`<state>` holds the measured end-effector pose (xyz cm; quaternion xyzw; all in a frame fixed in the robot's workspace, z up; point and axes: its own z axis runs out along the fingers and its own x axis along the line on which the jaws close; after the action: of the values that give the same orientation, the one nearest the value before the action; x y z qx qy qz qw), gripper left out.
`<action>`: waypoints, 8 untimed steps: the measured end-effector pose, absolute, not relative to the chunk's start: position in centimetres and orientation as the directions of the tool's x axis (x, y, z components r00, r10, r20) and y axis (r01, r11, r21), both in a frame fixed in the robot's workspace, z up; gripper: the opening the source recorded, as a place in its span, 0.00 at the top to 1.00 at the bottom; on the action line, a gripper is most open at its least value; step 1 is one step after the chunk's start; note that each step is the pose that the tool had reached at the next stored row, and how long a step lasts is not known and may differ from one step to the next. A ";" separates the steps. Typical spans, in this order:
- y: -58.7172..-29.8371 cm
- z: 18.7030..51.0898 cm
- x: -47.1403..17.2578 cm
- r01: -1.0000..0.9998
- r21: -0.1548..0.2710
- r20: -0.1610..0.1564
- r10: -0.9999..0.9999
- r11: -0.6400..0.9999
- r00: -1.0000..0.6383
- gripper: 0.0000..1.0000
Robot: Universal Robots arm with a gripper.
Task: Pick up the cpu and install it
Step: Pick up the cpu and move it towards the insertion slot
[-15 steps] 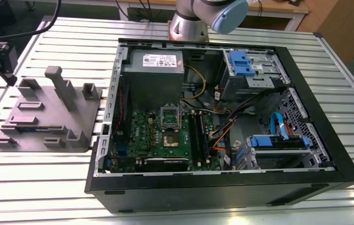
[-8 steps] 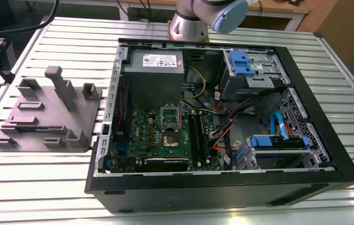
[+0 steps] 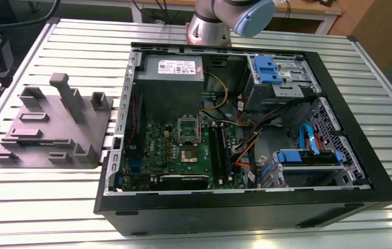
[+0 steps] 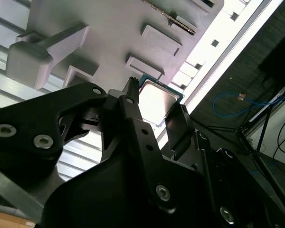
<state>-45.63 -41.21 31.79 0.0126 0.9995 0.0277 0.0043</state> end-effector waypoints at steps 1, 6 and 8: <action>-41.2 32.0 -45.6 0.025 0.056 -0.008 0.025 0.998 -1.000 0.53; -41.2 33.4 -45.6 0.025 0.056 -0.008 0.025 0.998 -1.000 0.53; -41.2 33.9 -45.6 0.025 0.056 -0.008 0.025 0.998 -1.000 0.53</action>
<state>-45.63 -41.21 33.88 0.0126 0.9995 0.0277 0.0043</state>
